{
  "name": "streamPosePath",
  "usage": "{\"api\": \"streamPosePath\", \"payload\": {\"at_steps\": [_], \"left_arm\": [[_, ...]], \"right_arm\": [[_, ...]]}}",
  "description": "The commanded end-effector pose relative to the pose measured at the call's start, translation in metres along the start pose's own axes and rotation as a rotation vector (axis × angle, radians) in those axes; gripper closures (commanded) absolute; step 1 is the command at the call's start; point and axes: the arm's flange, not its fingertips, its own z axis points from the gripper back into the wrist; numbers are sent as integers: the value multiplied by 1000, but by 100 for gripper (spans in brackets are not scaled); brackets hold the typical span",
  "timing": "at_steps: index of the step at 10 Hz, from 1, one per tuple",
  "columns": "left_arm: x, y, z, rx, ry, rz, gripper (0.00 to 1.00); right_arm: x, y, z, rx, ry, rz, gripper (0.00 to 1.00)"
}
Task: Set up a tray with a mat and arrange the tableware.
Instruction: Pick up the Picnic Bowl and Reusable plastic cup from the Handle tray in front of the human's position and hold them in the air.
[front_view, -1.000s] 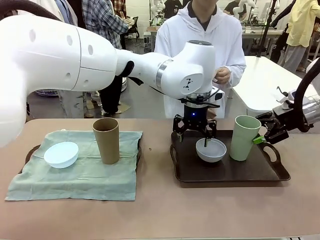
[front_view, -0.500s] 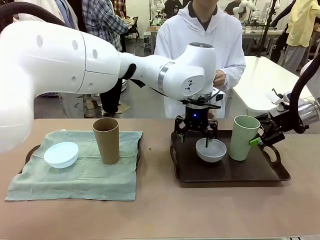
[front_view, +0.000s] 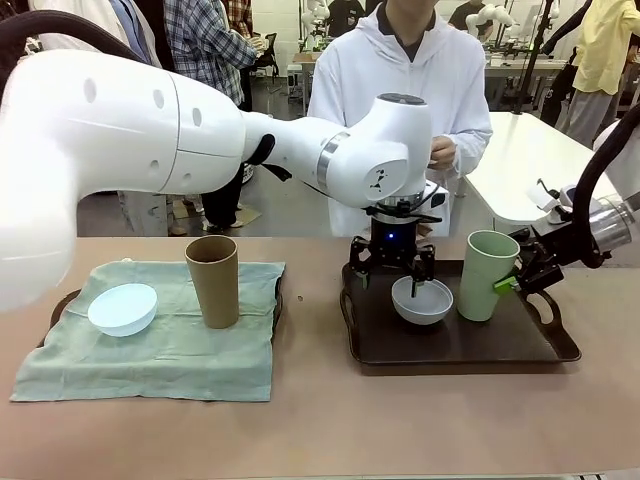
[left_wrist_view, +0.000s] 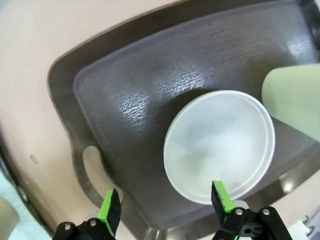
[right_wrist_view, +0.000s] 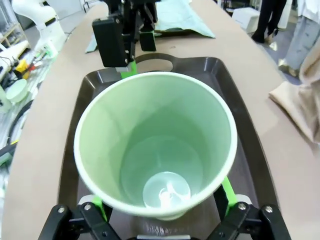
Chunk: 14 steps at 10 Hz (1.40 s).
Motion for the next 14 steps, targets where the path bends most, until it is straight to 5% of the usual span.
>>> {"api": "streamPosePath", "payload": {"at_steps": [1, 7, 8, 9, 10, 11, 12, 14], "left_arm": [[11, -10, -11, 21, -53, 73, 5], [25, -16, -25, -16, -69, 100, 5], [24, -16, -24, -14, -67, 97, 59], [25, -15, -23, -13, -73, 100, 60], [26, -16, -24, -10, -73, 99, 100], [26, -17, -26, -7, -69, 97, 64], [25, -17, -25, -5, -67, 96, 100], [24, -18, -24, -3, -71, 96, 100]], "right_arm": [[-5, -8, -14, -10, -10, -3, 0], [-18, -9, -38, 38, -12, -5, 0], [-19, -9, -36, 51, -19, 10, 58], [-20, -9, -35, 46, -26, 13, 58], [-20, -10, -35, 45, -27, 18, 100], [-21, -9, -35, 43, -30, 18, 61], [-21, -9, -35, 43, -31, 17, 100], [-22, -10, -33, 39, -33, 18, 100]]}}
